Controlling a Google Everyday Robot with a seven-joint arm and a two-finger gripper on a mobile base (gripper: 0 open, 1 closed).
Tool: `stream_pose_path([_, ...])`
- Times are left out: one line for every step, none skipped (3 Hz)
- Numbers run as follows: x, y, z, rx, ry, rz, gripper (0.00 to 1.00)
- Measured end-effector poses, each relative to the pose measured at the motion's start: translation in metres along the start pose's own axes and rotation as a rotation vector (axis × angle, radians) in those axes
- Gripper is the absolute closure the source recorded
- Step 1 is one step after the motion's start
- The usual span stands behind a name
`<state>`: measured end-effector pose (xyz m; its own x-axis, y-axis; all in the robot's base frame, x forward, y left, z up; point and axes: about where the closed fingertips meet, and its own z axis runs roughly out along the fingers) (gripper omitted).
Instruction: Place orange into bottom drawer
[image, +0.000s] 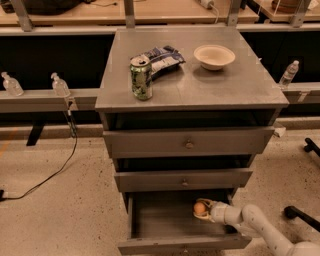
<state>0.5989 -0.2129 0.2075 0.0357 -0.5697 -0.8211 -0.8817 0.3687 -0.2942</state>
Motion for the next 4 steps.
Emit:
stream_pose_path([0.005, 0.006, 0.019, -0.042, 0.069, -0.010, 0.35])
stream_pose_path([0.011, 0.011, 0.028, -0.068, 0.111, 0.003, 0.12])
stream_pose_path([0.012, 0.011, 0.034, -0.083, 0.116, 0.020, 0.00])
stream_pose_path([0.012, 0.011, 0.034, -0.083, 0.116, 0.020, 0.00])
